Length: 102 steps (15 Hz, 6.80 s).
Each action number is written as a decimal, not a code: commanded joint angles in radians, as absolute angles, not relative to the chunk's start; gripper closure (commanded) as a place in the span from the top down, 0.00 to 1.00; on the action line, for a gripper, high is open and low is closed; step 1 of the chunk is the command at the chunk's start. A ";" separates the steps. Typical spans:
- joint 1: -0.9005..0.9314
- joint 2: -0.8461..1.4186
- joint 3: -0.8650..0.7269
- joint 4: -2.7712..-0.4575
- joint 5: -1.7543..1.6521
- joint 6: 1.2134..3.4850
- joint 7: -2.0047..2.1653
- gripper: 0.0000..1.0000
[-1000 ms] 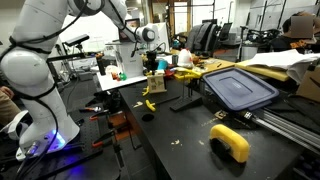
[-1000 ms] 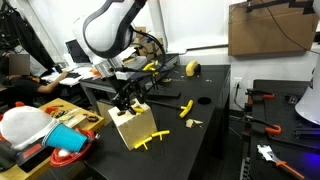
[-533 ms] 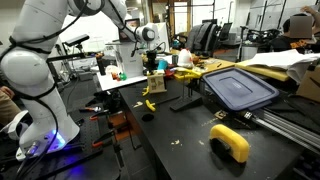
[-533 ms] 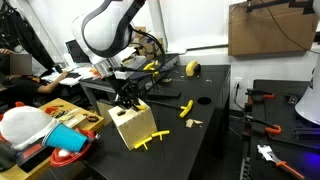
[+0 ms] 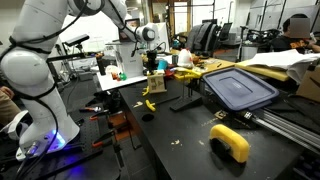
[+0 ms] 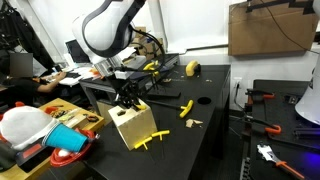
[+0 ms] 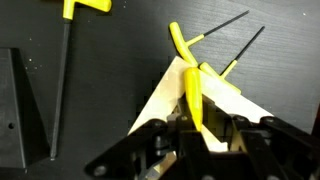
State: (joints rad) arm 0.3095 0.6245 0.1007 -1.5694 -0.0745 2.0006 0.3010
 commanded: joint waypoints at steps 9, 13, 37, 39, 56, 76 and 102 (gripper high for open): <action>0.268 0.481 0.104 -1.673 0.021 1.997 0.341 0.05; 0.246 0.440 0.114 -1.709 0.087 2.033 0.320 0.05; 0.120 0.055 0.080 -2.089 0.307 2.234 0.465 0.05; 0.105 0.043 0.069 -2.124 0.343 2.253 0.495 0.05; 0.038 0.022 0.027 -2.298 0.400 2.406 0.667 0.20; -0.004 0.093 -0.024 -2.254 0.470 2.511 0.957 0.05; -0.081 0.215 -0.051 -2.306 0.699 2.790 0.841 0.05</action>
State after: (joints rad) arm -0.0716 0.2094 -0.0562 -2.3031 0.6605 2.7619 0.8948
